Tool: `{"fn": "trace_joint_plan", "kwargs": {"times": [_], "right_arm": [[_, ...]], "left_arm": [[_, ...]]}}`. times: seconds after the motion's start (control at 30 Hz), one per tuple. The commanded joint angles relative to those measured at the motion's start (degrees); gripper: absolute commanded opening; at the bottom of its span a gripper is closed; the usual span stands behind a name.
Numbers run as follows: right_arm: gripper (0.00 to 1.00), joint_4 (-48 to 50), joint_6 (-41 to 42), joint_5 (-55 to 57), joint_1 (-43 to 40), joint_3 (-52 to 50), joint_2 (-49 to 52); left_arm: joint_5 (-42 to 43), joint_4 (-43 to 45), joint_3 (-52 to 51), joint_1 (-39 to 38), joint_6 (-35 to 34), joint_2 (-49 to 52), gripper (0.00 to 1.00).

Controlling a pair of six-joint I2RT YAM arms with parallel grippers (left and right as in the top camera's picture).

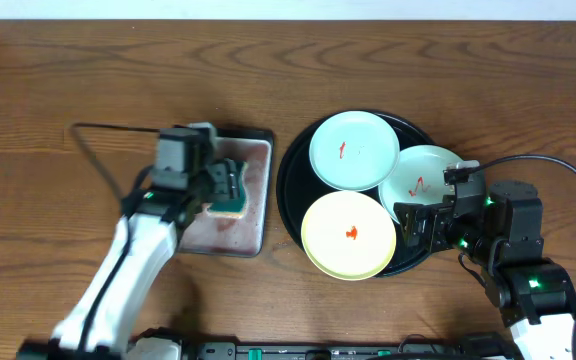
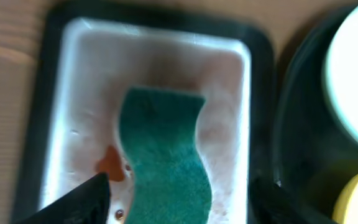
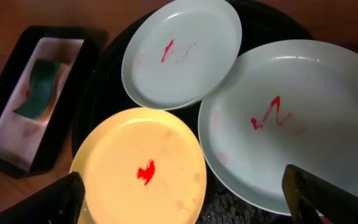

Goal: Clean dirty plates on tray and stack at the side

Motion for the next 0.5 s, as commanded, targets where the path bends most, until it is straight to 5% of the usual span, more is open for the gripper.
{"fn": "trace_joint_plan", "kwargs": {"times": [0.0,0.33,0.47], "right_arm": [[0.99,0.11,0.81,-0.81,-0.17,1.18,0.07],[0.99,0.09,0.81,-0.81,-0.17,1.18,0.07],[0.99,0.02,0.81,-0.83,-0.17,1.18,0.07]], "left_arm": [[-0.87,1.6,0.87,-1.7,0.7,6.4,0.68],[-0.87,4.63,0.87,-1.88,0.68,18.21,0.54],[-0.85,4.83,0.9,-1.88,0.68,18.49,0.19]]}}
